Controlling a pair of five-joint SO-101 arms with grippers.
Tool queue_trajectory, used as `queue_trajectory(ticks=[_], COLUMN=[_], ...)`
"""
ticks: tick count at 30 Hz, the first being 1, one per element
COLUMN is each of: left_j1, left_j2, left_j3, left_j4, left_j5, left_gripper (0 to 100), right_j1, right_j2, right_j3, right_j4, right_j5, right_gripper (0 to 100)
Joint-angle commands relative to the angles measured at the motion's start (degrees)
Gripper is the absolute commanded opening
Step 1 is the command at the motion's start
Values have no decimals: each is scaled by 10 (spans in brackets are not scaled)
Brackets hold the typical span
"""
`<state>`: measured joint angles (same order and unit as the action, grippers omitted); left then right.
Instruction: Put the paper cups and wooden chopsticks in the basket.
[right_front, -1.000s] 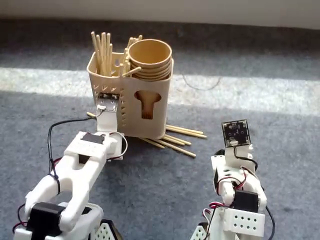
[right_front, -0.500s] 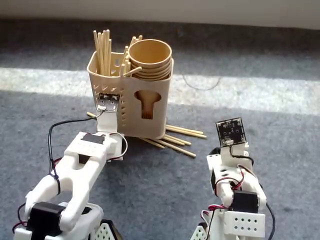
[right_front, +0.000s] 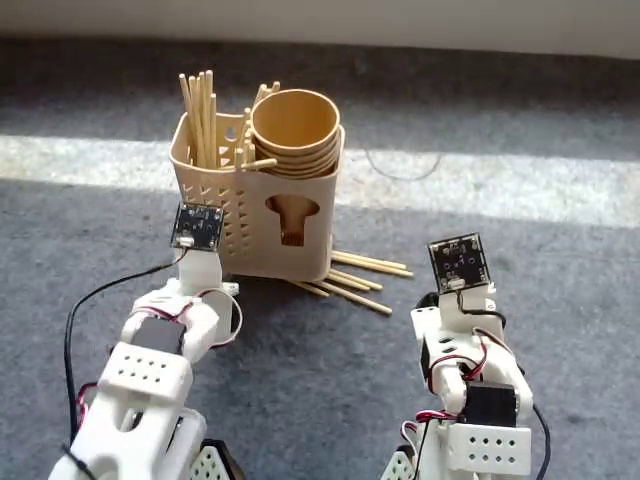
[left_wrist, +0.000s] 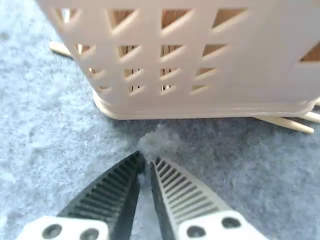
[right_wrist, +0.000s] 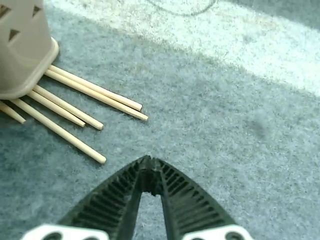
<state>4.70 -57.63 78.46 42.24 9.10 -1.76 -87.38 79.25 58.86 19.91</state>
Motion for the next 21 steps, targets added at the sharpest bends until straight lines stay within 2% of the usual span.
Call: queue_trajectory(ticks=[1,7,12,18,21], left_j1=[3,0,0,-4,-29], left_j2=[-141,-342,-481,-454,-450], left_j3=[24,35,44,2,-42], left_j4=[40,134,145,137,110], left_j5=[-4,-5,-5,-5,-3], left_gripper=[5,5,5,5,6], right_j1=[-6,-15,-39,-51,-51], right_j2=[-6,-6,-6,-6,-6], right_j3=[-24,-24,-24,-24,-24], right_j4=[1,1,2,1,1], right_j5=[4,3,3,3,3], right_gripper=[13,13,13,13,13])
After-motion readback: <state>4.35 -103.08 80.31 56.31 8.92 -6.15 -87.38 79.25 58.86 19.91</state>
